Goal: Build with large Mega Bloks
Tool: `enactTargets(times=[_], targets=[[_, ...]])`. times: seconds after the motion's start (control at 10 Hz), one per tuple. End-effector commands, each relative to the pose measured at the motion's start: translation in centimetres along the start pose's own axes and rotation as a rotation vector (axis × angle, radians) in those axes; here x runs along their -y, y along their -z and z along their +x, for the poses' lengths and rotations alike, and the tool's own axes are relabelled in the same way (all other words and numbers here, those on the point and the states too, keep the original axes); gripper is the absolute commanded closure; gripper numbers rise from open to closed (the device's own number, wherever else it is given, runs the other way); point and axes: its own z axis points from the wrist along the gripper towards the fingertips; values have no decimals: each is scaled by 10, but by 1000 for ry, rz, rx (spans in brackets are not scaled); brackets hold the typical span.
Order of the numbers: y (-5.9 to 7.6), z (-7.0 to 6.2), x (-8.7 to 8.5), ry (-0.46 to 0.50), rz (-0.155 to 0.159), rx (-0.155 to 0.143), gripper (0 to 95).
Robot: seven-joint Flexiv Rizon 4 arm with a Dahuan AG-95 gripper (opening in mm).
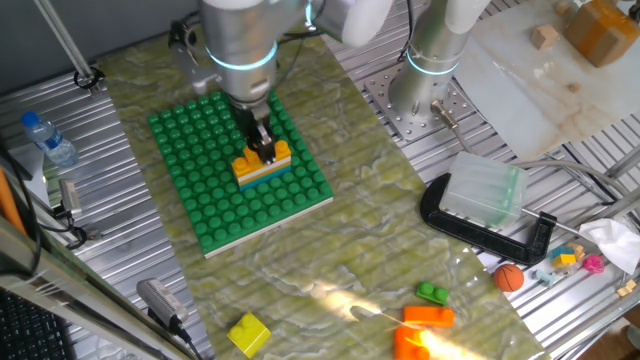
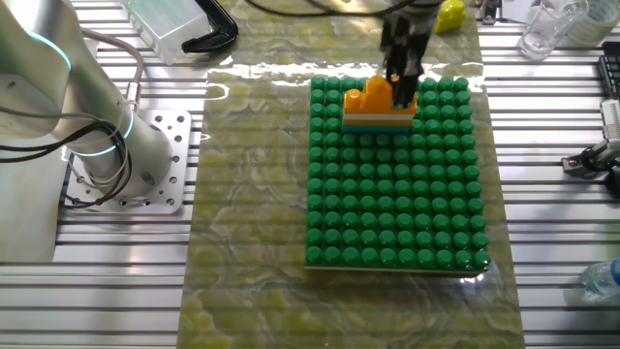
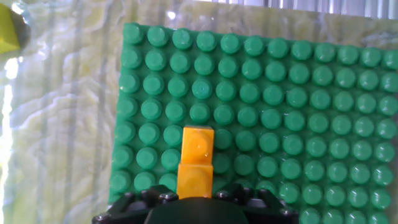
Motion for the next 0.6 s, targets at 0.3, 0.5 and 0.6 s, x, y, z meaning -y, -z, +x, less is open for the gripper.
enactTargets(times=[0.3, 0.5, 0.6], targets=[[36, -3, -7, -18, 17, 15, 760], [45, 0, -14, 9, 18, 40, 950], [50, -2, -17, 38, 30, 59, 950]])
